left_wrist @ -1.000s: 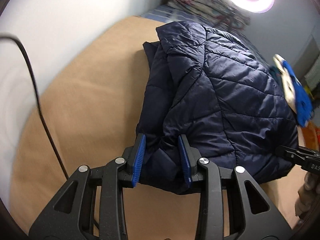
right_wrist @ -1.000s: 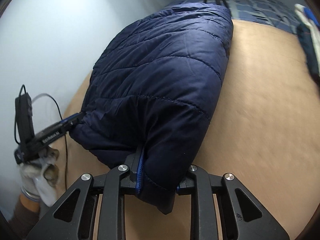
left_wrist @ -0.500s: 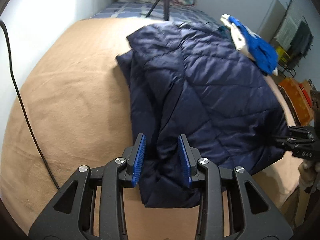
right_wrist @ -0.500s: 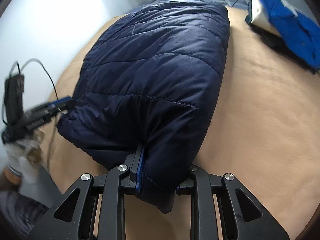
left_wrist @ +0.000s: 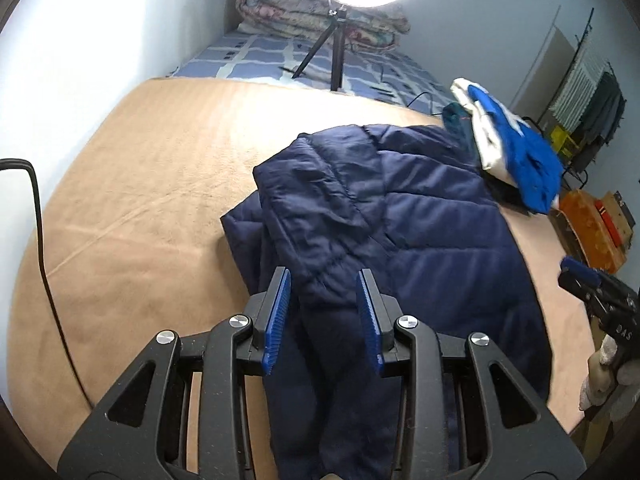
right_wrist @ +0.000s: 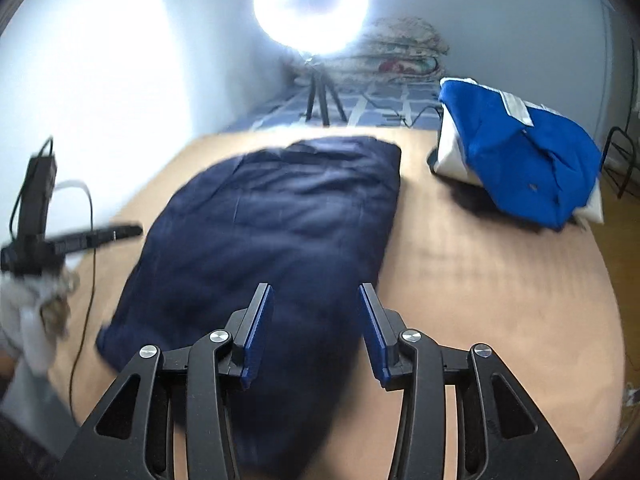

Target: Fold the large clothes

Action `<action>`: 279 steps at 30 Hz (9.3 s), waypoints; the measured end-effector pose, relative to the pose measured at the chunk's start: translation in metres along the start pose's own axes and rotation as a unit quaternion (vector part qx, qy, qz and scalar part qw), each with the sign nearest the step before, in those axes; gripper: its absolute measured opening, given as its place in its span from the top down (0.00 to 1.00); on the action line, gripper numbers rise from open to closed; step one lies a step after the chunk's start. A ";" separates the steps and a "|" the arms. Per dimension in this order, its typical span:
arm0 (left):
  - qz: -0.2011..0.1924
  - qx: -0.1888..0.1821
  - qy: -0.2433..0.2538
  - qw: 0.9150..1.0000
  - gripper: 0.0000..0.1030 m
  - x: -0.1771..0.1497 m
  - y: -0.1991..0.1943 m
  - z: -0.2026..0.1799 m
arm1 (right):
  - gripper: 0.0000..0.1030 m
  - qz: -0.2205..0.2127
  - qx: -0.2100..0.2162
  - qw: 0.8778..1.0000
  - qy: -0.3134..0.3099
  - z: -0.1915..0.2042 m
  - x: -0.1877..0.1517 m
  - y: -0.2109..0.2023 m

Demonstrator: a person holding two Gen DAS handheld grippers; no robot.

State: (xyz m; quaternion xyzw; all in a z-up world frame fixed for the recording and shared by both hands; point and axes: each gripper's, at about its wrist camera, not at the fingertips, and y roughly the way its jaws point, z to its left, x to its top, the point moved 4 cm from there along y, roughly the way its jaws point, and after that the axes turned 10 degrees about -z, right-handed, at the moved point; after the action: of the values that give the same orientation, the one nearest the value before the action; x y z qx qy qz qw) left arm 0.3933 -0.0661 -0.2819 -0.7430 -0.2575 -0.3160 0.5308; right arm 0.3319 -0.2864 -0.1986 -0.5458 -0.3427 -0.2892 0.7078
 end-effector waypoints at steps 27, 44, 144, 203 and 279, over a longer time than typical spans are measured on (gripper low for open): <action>0.055 -0.155 -0.279 0.946 0.20 -0.005 0.039 0.111 | 0.21 0.048 0.092 0.990 0.101 -0.069 -0.017 0.049; 0.094 -0.175 -0.247 0.948 0.20 -0.006 0.086 0.084 | 0.21 0.076 0.151 0.952 0.254 -0.109 -0.044 0.088; -0.035 -0.197 0.085 0.976 0.87 0.193 0.164 -0.346 | 0.83 -0.026 -0.127 0.988 0.086 -0.292 0.158 -0.061; -0.019 -0.121 0.067 0.990 0.22 0.234 0.276 -0.339 | 0.25 -0.011 -0.167 0.984 0.065 -0.388 0.194 0.028; -0.184 -0.098 0.128 0.970 0.17 0.068 -0.215 -0.194 | 0.22 -0.123 -0.178 0.975 -0.041 -0.014 0.096 -0.251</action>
State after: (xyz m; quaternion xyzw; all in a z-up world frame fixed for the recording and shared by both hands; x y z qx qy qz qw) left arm 0.2460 -0.1821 -0.0509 -0.6845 -0.2872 -0.5247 0.4169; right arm 0.1953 -0.3629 0.0199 -0.6283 -0.3789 -0.4078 0.5434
